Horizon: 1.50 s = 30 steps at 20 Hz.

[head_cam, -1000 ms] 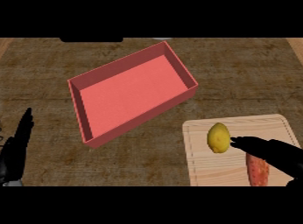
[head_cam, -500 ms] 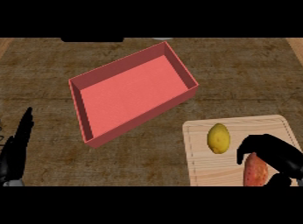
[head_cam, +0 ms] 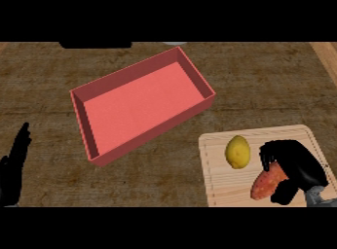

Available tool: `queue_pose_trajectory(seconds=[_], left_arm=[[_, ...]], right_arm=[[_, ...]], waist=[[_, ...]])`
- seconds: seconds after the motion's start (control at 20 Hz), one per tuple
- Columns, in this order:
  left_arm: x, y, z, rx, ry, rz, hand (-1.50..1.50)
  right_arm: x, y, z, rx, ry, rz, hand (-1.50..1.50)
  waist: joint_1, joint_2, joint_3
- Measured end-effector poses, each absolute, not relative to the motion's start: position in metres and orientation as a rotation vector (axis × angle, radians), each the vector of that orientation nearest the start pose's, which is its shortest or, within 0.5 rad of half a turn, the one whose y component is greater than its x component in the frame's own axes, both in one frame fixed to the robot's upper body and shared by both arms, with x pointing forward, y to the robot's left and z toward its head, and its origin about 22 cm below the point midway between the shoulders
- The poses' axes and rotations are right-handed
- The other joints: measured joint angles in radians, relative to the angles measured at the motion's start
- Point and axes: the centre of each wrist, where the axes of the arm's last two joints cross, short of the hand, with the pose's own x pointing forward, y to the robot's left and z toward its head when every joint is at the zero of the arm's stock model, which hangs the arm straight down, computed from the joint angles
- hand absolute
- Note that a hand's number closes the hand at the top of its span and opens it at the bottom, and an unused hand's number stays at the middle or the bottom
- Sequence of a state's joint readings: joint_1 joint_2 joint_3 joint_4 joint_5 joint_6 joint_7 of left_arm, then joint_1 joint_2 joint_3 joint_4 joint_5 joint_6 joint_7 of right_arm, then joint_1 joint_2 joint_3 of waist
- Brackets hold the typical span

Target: Pick the sweet potato from the cutting board and place it in the cardboard box

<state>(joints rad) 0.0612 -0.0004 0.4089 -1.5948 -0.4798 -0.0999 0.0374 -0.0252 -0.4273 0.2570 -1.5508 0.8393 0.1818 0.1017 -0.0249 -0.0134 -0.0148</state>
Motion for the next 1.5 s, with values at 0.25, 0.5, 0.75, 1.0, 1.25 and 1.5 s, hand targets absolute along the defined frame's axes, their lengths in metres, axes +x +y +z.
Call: queue_pose_trajectory(seconds=[0.25,0.5,0.75,1.0,1.25,1.5], left_arm=[[0.205,0.328,-0.008,0.606,-1.322,-0.110,0.00],[0.206,0.328,-0.010,0.597,-1.319,-0.107,0.00],[0.210,0.326,-0.011,0.584,-1.325,-0.115,0.00],[0.215,0.323,-0.010,0.579,-1.328,-0.122,0.00],[0.218,0.320,-0.009,0.560,-1.337,-0.125,0.00],[0.221,0.318,-0.009,0.559,-1.338,-0.127,0.00]], right_arm=[[0.247,-0.228,0.043,-0.961,-1.161,1.070,1.50],[0.234,-0.198,0.084,-1.147,-1.239,0.948,1.50],[0.226,-0.168,0.125,-1.239,-1.428,0.905,1.50],[0.231,-0.134,0.157,-1.196,-1.546,0.896,1.50],[0.251,-0.100,0.181,-1.089,-1.629,0.832,1.50],[0.279,-0.072,0.199,-1.012,-1.659,0.746,1.50]], waist=[[0.002,0.004,0.005],[0.004,0.003,0.011],[0.017,0.005,0.014],[0.030,0.008,0.014],[0.042,0.011,0.015],[0.052,0.014,0.015]])
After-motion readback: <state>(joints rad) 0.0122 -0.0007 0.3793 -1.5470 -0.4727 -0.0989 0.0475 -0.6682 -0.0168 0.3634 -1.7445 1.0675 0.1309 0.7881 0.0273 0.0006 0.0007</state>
